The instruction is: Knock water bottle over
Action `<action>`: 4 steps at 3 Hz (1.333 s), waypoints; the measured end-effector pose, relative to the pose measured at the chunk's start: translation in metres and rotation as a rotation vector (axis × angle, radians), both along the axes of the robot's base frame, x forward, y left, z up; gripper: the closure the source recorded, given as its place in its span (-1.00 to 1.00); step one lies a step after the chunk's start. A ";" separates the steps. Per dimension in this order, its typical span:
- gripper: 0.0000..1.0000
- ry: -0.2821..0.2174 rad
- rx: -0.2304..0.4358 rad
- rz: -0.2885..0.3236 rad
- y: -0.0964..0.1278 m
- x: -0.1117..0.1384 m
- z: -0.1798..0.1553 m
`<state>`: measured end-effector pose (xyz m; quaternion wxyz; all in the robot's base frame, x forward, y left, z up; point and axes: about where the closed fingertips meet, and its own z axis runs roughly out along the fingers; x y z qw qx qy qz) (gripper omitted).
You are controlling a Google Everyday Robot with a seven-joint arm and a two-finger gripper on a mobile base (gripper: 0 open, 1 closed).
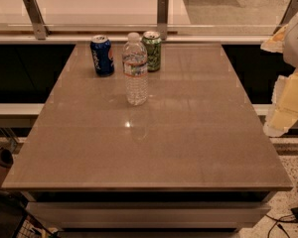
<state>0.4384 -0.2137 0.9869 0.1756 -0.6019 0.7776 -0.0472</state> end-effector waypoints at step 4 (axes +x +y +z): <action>-1.00 -0.008 0.277 -0.039 0.003 0.032 0.000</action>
Offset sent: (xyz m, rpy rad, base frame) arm 0.0217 -0.0118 -0.0077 0.1103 0.0823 -0.0583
